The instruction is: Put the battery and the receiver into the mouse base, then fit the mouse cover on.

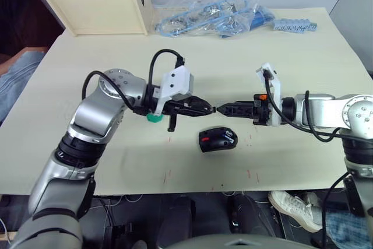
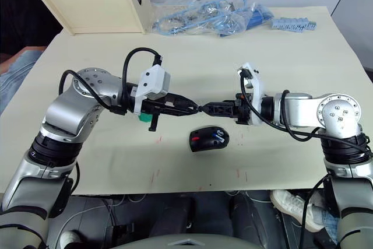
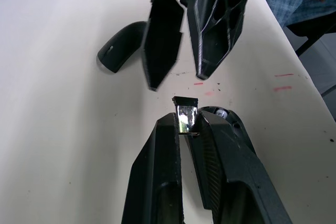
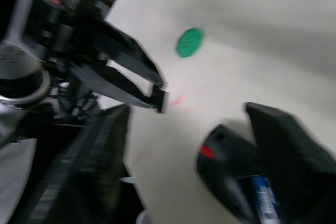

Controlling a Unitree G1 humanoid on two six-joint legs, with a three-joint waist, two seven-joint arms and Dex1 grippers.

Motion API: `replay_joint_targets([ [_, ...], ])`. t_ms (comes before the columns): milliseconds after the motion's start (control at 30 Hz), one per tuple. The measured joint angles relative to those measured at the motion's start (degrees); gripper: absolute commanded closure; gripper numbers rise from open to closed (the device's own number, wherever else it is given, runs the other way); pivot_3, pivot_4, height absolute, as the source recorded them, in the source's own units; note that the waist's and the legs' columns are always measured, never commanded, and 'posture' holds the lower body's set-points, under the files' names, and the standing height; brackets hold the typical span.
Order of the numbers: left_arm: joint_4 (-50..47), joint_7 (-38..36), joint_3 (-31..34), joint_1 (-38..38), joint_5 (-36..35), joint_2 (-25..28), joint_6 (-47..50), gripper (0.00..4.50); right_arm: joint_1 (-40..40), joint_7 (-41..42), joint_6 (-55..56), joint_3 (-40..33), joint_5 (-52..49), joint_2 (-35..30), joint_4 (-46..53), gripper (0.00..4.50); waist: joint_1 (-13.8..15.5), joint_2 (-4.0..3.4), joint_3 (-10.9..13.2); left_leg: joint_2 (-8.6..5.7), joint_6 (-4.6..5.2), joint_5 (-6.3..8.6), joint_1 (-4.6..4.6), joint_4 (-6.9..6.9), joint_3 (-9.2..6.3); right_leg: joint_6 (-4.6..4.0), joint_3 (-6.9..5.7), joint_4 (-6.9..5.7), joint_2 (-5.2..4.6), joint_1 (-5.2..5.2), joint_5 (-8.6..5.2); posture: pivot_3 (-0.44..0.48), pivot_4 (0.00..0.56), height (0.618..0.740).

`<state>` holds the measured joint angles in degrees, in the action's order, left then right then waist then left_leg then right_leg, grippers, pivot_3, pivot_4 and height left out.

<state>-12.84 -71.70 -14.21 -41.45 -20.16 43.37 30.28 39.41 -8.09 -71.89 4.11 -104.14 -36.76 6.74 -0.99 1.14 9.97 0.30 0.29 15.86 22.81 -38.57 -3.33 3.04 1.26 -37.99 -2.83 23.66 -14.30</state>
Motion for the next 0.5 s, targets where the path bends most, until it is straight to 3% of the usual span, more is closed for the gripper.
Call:
replay_joint_targets([
  [500,0.0,-0.8,0.0,-0.5,1.0,-1.4,-1.9,4.44,0.3,-5.0,3.4,2.9,-6.8,-0.5,-1.3,1.67,0.0,0.00,0.0,0.00,0.00,0.00,0.01,0.00,0.01,0.00,0.00,0.02,0.00,0.00,0.00,0.000,0.150,0.740],
])
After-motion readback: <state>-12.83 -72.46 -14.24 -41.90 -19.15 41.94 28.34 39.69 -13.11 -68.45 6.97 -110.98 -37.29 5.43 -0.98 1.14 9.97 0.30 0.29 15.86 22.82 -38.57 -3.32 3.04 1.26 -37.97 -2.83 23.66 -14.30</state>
